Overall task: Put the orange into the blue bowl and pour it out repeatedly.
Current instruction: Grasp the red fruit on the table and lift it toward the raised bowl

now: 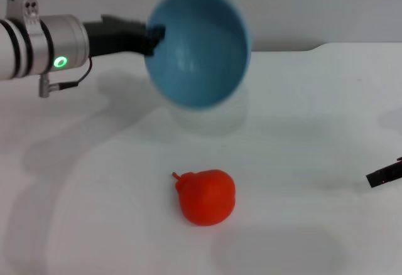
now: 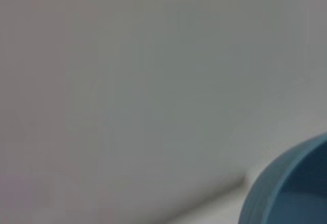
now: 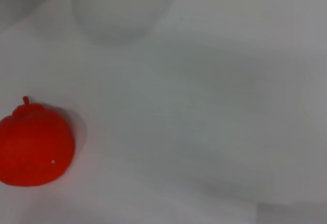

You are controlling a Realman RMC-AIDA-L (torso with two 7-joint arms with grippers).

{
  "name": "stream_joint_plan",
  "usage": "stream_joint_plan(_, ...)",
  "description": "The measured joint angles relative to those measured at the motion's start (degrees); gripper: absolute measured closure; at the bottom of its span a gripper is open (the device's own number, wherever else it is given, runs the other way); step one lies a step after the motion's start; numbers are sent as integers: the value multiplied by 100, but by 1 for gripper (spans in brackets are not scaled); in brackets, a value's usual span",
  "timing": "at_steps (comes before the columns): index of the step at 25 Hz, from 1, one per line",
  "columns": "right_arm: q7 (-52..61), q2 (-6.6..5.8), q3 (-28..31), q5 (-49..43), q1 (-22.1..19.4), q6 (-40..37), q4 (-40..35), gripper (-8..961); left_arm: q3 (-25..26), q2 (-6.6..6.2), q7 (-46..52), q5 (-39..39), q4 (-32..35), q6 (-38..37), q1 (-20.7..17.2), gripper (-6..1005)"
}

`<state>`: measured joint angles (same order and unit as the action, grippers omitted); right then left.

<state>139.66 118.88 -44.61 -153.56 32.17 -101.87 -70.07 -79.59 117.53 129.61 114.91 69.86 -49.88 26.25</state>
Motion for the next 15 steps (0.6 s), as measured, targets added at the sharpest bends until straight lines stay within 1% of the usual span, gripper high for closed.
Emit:
stream_joint_plan(1,0,-2,-14,11,8,11,1,449,440,-4,318,417,-196,-787,308,1001)
stream_joint_plan(2,0,-4,-21,15,16,26,1,446,676,-4,562,782,-296,-1288,481,1001)
stream_joint_plan(4,-1,-4,-60,17,30,57,2,440,876,-2,976,1439,-302,-1916,705,1001)
stream_joint_plan(6,-2,-5,-137,19,36,97,1,434,925,0,1278,1880,-213,-2339,822,1001)
stream_joint_plan(7,-18,-5,-192,22,38,124,-10,431,937,1,1461,2167,-125,-2663,896,1001)
stream_joint_plan(9,-93,-1,-293,79,41,177,-32,425,944,1,1659,2471,-3,-3084,1008,1001)
stream_joint_plan(10,-253,5,-416,272,32,245,-42,422,945,4,1821,2725,114,-3462,1082,1001)
stream_joint_plan(11,-253,5,-416,272,32,245,-42,419,944,8,1925,2881,207,-3668,1122,1001)
stream_joint_plan(15,-691,7,-737,1007,-49,497,-45,407,907,32,2562,3712,707,-4404,1193,1000)
